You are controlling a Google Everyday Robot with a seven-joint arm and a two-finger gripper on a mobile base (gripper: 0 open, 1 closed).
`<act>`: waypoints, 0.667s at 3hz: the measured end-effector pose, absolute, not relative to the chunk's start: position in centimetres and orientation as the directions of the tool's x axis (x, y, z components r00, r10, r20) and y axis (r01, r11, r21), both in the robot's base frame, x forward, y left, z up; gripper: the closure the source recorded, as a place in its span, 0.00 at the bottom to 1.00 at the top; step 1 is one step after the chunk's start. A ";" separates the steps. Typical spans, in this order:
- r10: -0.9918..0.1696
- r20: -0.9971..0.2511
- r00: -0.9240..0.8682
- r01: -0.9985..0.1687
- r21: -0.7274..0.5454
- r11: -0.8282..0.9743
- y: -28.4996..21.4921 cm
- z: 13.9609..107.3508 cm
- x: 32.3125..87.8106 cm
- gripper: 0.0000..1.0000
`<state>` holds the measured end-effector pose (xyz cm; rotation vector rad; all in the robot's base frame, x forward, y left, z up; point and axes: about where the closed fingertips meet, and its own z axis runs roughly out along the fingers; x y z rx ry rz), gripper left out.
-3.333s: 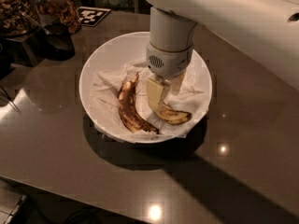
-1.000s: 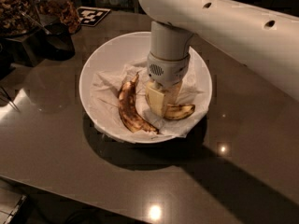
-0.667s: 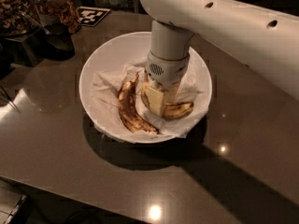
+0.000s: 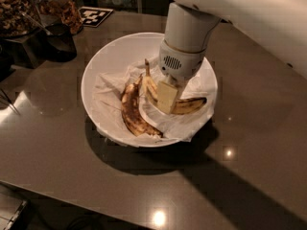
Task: Pick banana from white bowl
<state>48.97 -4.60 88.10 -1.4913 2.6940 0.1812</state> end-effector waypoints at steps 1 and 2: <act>-0.881 -0.129 -0.455 -0.890 0.051 0.452 -4.8 90.1 47.7 1.00; -0.917 -0.128 -0.379 -0.925 0.009 0.381 -5.7 92.2 45.7 1.00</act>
Offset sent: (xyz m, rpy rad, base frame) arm -0.0683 -0.0294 0.0675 -0.0626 -0.0709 0.2717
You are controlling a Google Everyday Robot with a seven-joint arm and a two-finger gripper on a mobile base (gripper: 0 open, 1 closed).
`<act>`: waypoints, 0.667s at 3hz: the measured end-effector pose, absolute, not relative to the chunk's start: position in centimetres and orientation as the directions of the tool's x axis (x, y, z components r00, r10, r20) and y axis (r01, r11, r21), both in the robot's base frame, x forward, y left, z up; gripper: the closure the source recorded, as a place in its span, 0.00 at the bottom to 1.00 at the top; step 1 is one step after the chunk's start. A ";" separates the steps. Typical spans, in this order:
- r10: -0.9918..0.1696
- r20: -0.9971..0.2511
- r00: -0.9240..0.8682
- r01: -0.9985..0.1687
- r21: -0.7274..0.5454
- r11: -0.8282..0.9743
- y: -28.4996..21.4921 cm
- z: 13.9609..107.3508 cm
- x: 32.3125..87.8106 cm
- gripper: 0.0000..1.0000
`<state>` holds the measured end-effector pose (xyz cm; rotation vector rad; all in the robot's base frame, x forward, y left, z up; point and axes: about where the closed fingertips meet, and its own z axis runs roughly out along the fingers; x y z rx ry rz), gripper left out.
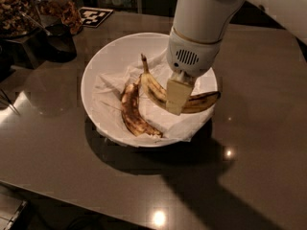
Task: Pick banana from white bowl
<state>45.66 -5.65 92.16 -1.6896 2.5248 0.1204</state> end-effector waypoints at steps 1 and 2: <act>-0.940 -0.128 -0.317 -0.946 -0.029 0.323 -6.3 94.1 43.8 1.00; -0.956 -0.122 -0.267 -0.960 -0.056 0.275 -8.4 95.5 41.6 1.00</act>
Offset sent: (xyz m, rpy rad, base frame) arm -0.0613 -0.0414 0.0391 -0.0708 -0.0015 0.1373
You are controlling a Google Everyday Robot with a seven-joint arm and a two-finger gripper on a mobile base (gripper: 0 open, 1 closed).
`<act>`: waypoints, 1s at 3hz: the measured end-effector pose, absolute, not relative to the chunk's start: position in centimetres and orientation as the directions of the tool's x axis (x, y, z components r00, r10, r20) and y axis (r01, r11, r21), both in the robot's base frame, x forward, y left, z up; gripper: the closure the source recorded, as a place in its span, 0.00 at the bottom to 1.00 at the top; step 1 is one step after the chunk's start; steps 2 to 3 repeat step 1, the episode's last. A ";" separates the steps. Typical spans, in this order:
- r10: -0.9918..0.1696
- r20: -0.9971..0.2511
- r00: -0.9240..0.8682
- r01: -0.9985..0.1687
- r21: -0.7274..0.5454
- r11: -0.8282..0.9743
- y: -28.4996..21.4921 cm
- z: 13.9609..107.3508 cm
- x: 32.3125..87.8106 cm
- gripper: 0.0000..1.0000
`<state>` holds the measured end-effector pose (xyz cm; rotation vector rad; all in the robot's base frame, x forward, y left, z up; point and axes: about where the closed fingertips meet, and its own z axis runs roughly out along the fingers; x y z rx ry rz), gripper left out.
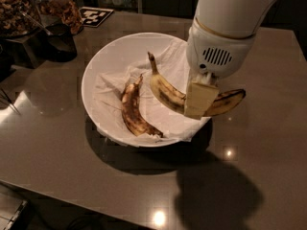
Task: Pick banana from white bowl
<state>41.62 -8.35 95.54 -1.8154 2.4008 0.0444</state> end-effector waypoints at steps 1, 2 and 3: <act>-0.956 -0.124 -0.265 -0.960 -0.058 0.274 -8.3 95.6 41.7 1.00; -0.956 -0.124 -0.265 -0.960 -0.058 0.274 -8.3 95.6 41.7 1.00; -0.956 -0.124 -0.265 -0.960 -0.058 0.274 -8.3 95.6 41.7 1.00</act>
Offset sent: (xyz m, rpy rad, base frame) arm 0.0000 0.0000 0.0000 0.0000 0.0000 0.0000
